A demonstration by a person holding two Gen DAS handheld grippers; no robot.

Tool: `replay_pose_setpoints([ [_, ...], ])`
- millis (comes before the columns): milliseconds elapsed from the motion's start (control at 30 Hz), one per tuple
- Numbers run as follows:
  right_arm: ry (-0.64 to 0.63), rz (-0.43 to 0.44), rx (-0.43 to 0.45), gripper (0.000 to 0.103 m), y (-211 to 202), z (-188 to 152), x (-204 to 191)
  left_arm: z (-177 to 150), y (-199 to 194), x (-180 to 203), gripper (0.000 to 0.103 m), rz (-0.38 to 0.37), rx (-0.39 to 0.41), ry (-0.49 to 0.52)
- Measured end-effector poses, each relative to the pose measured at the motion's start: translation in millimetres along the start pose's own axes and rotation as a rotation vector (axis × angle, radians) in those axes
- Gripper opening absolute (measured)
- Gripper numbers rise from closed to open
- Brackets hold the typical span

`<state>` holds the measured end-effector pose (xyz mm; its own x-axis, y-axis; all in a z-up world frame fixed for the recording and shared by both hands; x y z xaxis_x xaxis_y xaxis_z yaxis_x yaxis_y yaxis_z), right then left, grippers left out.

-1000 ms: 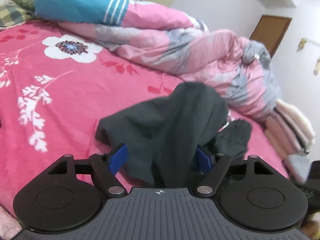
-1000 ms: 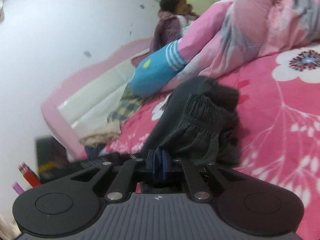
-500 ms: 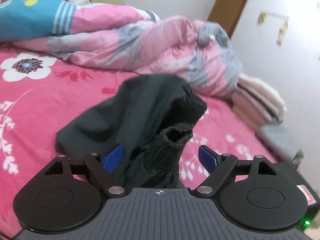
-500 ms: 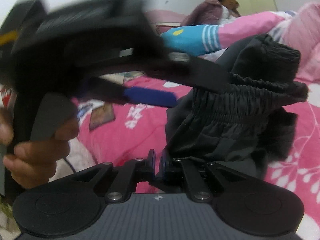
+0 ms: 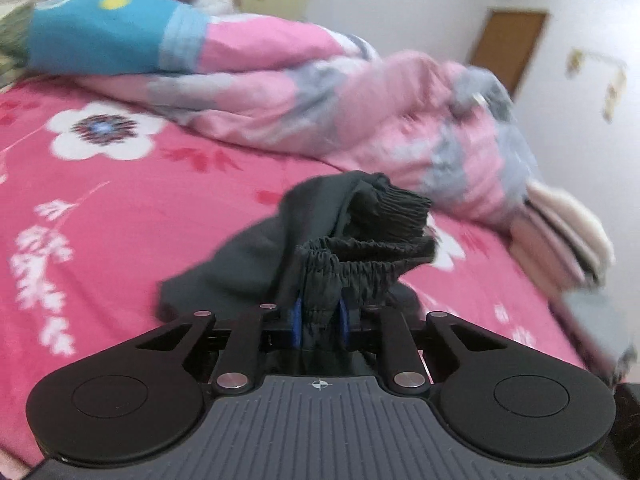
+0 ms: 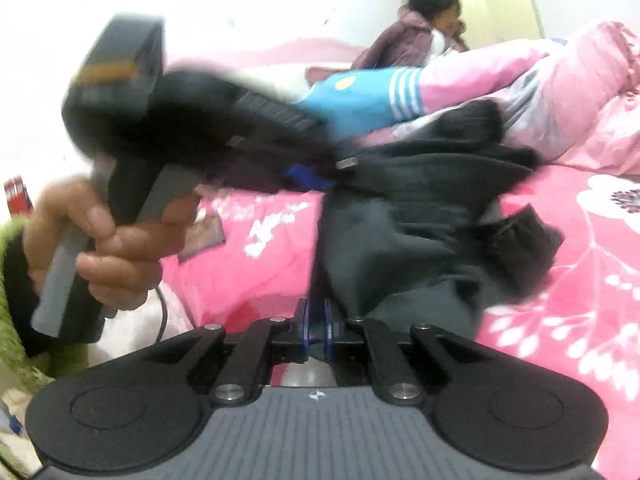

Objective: Fold clothes

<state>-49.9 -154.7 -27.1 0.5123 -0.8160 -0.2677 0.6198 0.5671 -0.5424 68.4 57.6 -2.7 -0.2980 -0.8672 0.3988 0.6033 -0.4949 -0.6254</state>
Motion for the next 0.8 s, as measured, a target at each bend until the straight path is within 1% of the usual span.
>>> replay_pose_setpoints([
  [100,0.099,-0.023,0.068,0.009,-22,7,30,1,-18,-24,0.015,0.03,0.05,-0.1],
  [200,0.209,-0.06,0.111,0.009,-37,11,54,-1,-33,-47,0.015,0.047,0.084,-0.195],
  [333,0.326,-0.064,0.131,0.01,-34,26,78,-10,-38,-73,0.015,0.038,0.07,-0.292],
  [367,0.334,-0.065,0.127,0.01,-30,30,83,-12,-38,-79,0.015,0.033,0.063,-0.314],
  [400,0.341,-0.067,0.123,0.012,-26,34,87,-14,-38,-84,0.015,0.027,0.054,-0.333],
  [467,0.321,-0.067,0.097,0.023,-15,43,84,-18,-38,-91,0.016,0.018,0.042,-0.364],
  [533,0.287,-0.073,0.068,0.043,-2,54,77,-23,-39,-97,0.017,0.005,0.04,-0.384],
  [567,0.243,-0.087,0.058,0.047,4,60,72,-25,-39,-99,0.018,-0.003,0.034,-0.389],
  [600,0.203,-0.117,0.055,0.052,8,67,66,-28,-39,-101,0.024,-0.012,0.029,-0.395],
  [633,0.163,-0.149,0.053,0.064,12,73,61,-30,-38,-102,0.028,-0.023,0.021,-0.399],
  [667,0.123,-0.181,0.051,0.073,16,79,56,-32,-38,-104,0.034,-0.033,0.012,-0.4],
  [700,0.108,-0.203,0.057,0.089,19,86,56,-34,-37,-104,0.043,-0.042,0.003,-0.401],
  [733,0.095,-0.223,0.064,0.096,23,93,56,-37,-35,-105,0.048,-0.05,-0.006,-0.403],
  [767,0.103,-0.225,0.032,0.098,33,97,61,-40,-34,-105,0.056,-0.057,-0.014,-0.405],
  [800,0.113,-0.224,-0.005,0.102,43,101,65,-42,-32,-105,0.06,-0.061,-0.022,-0.407],
])
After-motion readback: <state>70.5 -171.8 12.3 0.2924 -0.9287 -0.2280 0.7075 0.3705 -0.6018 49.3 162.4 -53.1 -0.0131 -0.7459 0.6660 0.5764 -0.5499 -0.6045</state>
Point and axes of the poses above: each gripper's, at about its wrist camera, not at the fingertips, and y roughly the way its jaws point, x to its right, z to its top, the point moved 1 cm from there along y, roughly the way its jaws point, and after that the axes turned 12 degrees about -x, right-handed, at the moved point
